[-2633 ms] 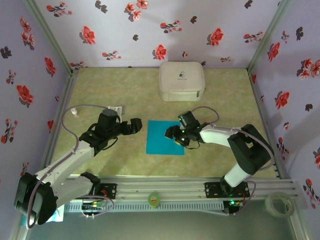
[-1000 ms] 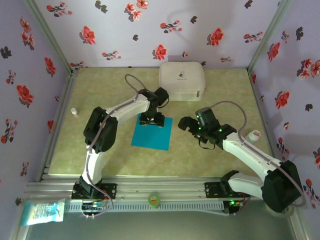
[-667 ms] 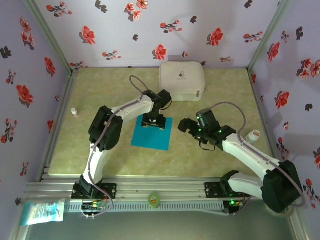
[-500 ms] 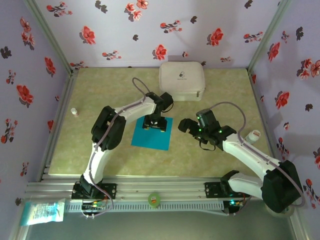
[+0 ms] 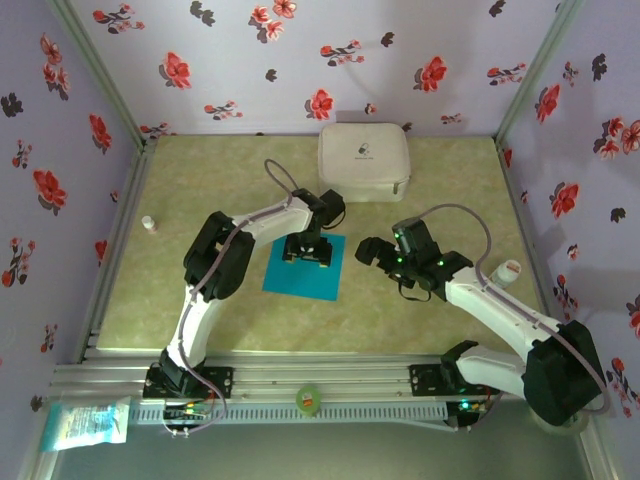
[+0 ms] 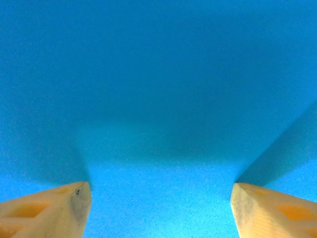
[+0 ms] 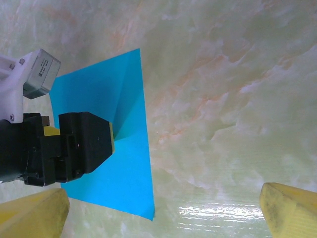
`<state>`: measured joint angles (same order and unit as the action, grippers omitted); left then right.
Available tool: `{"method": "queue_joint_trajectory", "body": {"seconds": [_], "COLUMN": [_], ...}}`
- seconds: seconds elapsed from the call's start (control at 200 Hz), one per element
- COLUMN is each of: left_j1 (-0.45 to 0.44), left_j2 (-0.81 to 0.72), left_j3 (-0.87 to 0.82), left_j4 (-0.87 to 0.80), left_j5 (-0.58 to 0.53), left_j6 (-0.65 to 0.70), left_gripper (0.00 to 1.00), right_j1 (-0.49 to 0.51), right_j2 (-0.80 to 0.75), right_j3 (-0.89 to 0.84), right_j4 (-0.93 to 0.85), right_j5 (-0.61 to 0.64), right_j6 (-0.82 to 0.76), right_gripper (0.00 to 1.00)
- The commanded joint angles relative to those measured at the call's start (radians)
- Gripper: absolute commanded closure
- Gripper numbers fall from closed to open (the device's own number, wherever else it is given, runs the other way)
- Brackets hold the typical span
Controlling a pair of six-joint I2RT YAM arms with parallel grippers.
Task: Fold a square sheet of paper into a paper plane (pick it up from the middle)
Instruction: First fold the square sheet of paper in half at the center of the table.
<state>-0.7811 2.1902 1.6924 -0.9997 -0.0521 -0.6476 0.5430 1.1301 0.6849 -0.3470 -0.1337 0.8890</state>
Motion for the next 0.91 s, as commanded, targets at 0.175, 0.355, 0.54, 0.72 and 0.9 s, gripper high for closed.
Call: {"method": "queue_joint_trajectory", "body": {"seconds": [0.175,0.355,0.54,0.72,0.9], "left_j1": [-0.002,-0.001,-0.001,-0.002,-0.001], "left_j2": [0.032,0.043,0.046,0.045,0.042], "left_j3": [-0.057,-0.08,-0.092,-0.094,-0.088], "left_j4": [0.04,0.074,0.076,0.076,0.104], "left_j5": [-0.01,0.017,0.018,0.02,0.02], "left_j6": [-0.007,-0.009,-0.007,-0.001,0.004], "left_gripper": [0.24,0.25,0.27,0.28,0.29], "right_j1": [-0.008,-0.008,-0.008,-0.008,-0.008], "right_j2": [0.01,0.012,0.022,0.041,0.061], "right_j3": [-0.015,-0.013,-0.001,0.011,0.022], "right_j4": [0.014,0.007,0.009,0.017,0.025], "right_j5": [-0.014,-0.008,-0.009,-0.014,-0.024], "right_j6": [-0.009,-0.006,0.003,0.014,0.03], "right_gripper": [0.01,0.01,0.01,0.01,0.01]}}
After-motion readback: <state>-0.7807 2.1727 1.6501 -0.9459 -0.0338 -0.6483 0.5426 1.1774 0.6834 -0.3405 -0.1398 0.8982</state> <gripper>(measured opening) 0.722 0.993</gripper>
